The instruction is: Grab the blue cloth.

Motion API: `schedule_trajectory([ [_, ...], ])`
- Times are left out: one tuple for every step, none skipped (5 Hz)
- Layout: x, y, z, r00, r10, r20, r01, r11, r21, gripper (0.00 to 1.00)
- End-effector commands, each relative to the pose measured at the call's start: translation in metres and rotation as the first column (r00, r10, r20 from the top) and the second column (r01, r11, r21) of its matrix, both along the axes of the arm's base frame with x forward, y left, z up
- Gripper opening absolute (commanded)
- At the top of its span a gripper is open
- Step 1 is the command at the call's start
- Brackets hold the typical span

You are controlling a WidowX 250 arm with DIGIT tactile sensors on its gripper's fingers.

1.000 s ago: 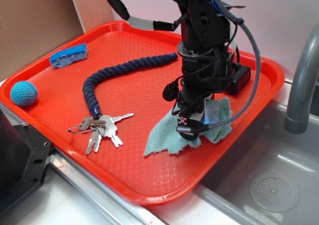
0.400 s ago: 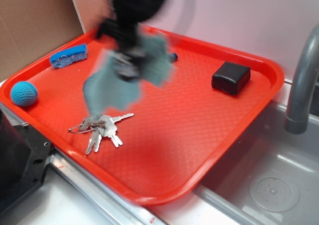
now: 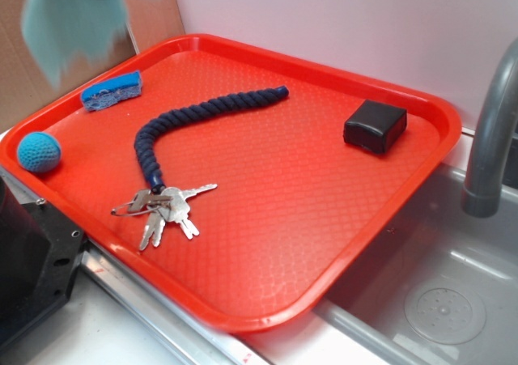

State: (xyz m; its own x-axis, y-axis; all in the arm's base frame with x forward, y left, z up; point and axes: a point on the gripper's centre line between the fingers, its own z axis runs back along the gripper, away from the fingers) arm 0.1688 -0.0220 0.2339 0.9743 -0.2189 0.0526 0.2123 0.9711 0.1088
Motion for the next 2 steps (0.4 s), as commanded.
schedule_trajectory([
  [0.0052, 0.0147, 0.0167, 0.890, 0.457, -0.012, -0.457, 0.890, -0.002, 0.00],
  [0.0100, 0.0233, 0.0123, 0.864, 0.504, 0.000, -0.504, 0.863, 0.018, 0.00],
])
